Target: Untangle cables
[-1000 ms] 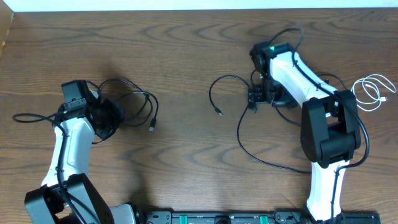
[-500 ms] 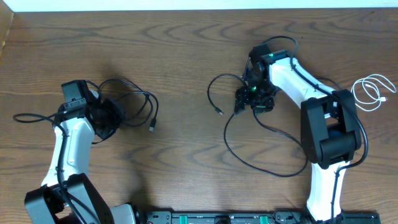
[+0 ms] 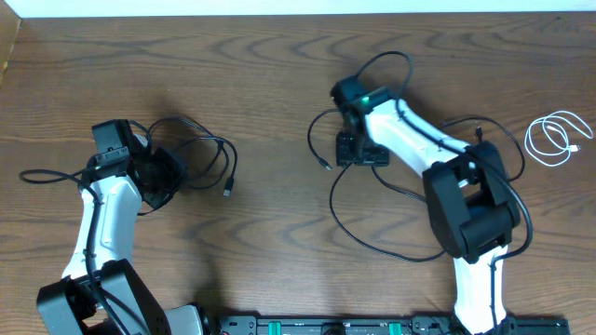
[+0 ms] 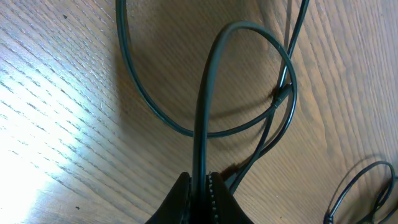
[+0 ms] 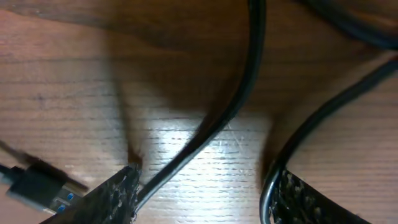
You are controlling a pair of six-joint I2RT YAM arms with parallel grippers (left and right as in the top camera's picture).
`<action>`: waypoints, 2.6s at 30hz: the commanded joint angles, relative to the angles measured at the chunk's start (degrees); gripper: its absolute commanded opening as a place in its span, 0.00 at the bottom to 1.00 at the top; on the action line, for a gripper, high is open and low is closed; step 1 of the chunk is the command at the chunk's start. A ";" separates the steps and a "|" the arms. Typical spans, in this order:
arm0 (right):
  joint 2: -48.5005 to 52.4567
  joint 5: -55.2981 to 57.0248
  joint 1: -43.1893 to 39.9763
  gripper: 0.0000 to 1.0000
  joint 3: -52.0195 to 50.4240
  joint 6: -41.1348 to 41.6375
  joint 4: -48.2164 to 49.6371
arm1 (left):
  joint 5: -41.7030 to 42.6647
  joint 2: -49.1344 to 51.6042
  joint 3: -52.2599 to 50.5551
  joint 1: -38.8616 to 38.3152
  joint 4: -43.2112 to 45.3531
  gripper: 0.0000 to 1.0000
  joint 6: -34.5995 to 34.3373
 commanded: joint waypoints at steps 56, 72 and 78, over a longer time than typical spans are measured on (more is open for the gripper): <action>-30.05 16.52 -41.35 0.01 -2.08 -14.88 9.07 | 0.92 0.20 -0.28 -0.13 0.00 0.09 0.98; -29.44 8.79 -51.32 0.87 -2.16 -12.13 6.60 | 0.92 0.20 -0.31 -0.13 0.00 0.08 0.98; -29.27 3.32 -50.93 0.91 -2.19 -12.63 3.54 | 0.92 0.20 -0.28 -0.13 0.02 0.08 0.98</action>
